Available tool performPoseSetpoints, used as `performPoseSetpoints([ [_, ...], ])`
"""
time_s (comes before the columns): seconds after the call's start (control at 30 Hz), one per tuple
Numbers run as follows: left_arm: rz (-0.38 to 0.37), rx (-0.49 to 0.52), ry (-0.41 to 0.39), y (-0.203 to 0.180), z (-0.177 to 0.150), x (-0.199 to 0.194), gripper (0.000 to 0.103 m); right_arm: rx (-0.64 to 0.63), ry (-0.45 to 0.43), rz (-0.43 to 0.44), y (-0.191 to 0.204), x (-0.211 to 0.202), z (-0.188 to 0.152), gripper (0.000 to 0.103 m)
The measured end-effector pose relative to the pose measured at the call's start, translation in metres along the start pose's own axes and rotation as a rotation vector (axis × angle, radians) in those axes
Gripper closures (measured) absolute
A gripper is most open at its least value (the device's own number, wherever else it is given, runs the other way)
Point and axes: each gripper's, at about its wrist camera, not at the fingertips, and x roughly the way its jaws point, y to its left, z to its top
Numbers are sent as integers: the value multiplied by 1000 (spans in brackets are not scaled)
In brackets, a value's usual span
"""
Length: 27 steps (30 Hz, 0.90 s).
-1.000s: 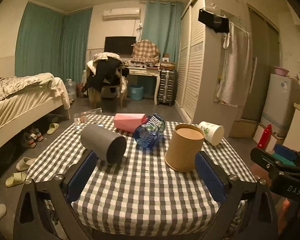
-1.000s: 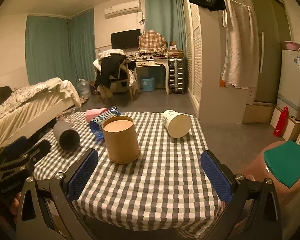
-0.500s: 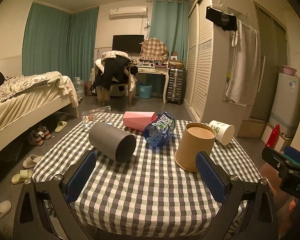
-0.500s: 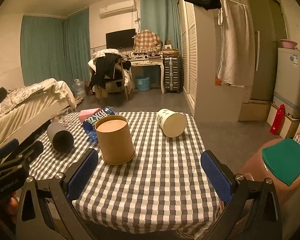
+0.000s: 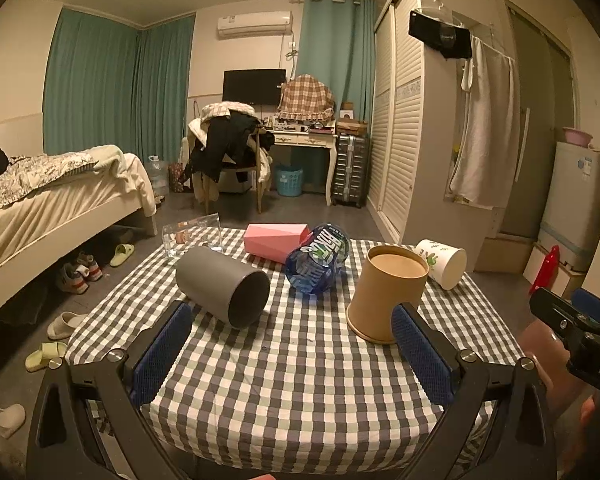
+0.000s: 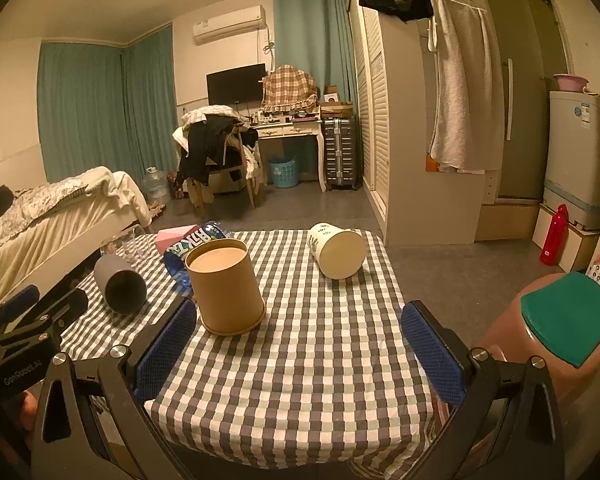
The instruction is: Flip cup upside down
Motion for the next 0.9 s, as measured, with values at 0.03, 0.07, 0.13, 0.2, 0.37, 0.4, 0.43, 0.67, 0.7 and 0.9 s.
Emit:
performPoseSetpoints([
  [0.03,1,-1,0,0,0,0,0,-3,0,-3,1,0,0,0],
  [0.07,0,-2,-1,0,0,0,0,-4,-1,-5,1,-1,0,0],
  [0.13,-1,-3,-3,0,1,-1,0,-7,-1,-4,2,0,0,0],
  [0.2,3,-2,-5,1,1,-1,0,-10,-2,-4,3,-1,0,0],
  [0.37,3,-5,-13,2,3,-5,0,-25,7,-8,6,0,0,0],
  [0.4,2,-5,-13,2,4,-5,0,-27,7,-8,7,0,0,0],
  [0.43,3,-5,-13,2,4,-5,0,-29,8,-8,7,0,0,0],
  [0.67,5,-4,-11,2,4,-6,0,-37,11,-10,9,1,-1,0],
  [0.7,4,-4,-12,3,4,-6,0,-38,12,-10,9,1,-1,0],
  [0.9,6,-2,-11,2,4,-6,0,-47,16,-10,11,2,-3,0],
])
